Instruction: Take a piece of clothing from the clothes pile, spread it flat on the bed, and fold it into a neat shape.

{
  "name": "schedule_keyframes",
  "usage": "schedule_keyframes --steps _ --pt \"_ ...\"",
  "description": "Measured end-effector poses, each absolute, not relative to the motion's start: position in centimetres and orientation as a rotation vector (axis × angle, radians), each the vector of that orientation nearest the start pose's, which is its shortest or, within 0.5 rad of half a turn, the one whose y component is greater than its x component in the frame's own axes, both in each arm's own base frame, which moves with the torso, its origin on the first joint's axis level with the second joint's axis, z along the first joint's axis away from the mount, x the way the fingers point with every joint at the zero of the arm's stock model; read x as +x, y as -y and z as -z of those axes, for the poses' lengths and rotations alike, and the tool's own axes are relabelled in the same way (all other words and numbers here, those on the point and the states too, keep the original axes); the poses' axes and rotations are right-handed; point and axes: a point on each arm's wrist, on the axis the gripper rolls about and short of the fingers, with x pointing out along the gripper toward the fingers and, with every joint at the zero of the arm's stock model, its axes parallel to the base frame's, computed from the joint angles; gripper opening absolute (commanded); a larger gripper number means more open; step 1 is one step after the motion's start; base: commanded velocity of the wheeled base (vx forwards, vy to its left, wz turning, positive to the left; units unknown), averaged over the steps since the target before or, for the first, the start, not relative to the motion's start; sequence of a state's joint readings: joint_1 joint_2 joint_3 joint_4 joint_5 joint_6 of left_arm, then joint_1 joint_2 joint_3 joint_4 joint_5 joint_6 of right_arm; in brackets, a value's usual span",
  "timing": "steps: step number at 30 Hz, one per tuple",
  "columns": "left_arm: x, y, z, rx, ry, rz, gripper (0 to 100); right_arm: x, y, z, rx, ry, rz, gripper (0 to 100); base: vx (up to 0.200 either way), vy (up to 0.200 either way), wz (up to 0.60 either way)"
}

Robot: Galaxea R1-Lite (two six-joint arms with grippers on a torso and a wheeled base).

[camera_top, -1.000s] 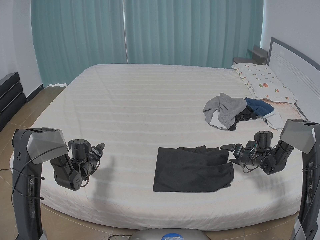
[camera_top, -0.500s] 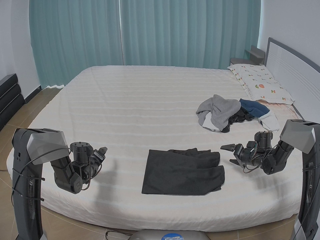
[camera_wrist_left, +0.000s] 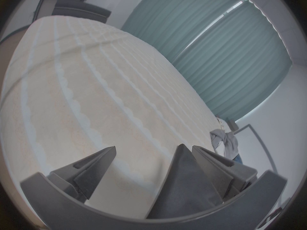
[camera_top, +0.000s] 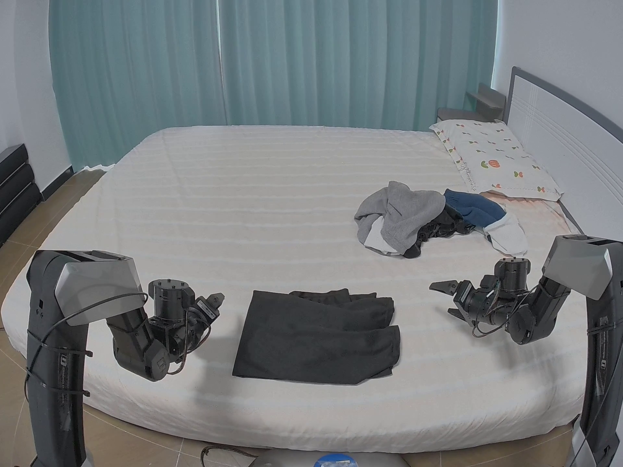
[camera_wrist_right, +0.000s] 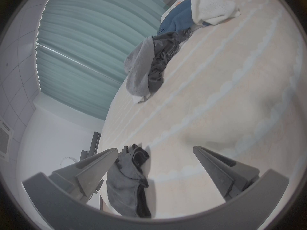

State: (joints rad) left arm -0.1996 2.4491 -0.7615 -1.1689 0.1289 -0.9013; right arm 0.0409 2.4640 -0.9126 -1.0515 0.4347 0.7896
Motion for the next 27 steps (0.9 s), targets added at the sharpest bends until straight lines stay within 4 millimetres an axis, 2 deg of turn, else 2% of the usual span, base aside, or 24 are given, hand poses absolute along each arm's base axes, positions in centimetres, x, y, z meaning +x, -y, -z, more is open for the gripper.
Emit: schedule_keyframes --steps 4,7,19,27 --pt "37.2 7.8 4.1 -0.703 -0.52 -0.125 100 39.8 -3.5 3.6 0.837 -0.643 -0.22 100 0.0 0.0 0.0" --pt "38.2 8.7 3.8 -0.684 -0.53 -0.1 100 39.6 -4.2 3.9 0.828 -0.647 -0.216 100 0.0 0.0 0.0" --pt "44.4 12.4 3.4 -0.648 -0.6 -0.052 100 39.4 -7.4 4.2 0.807 -0.661 -0.261 100 0.0 0.0 0.0" --pt "45.8 14.2 4.3 -0.642 -0.651 -0.005 100 40.3 -9.8 4.3 0.785 -0.632 -0.285 100 0.0 0.0 0.0"
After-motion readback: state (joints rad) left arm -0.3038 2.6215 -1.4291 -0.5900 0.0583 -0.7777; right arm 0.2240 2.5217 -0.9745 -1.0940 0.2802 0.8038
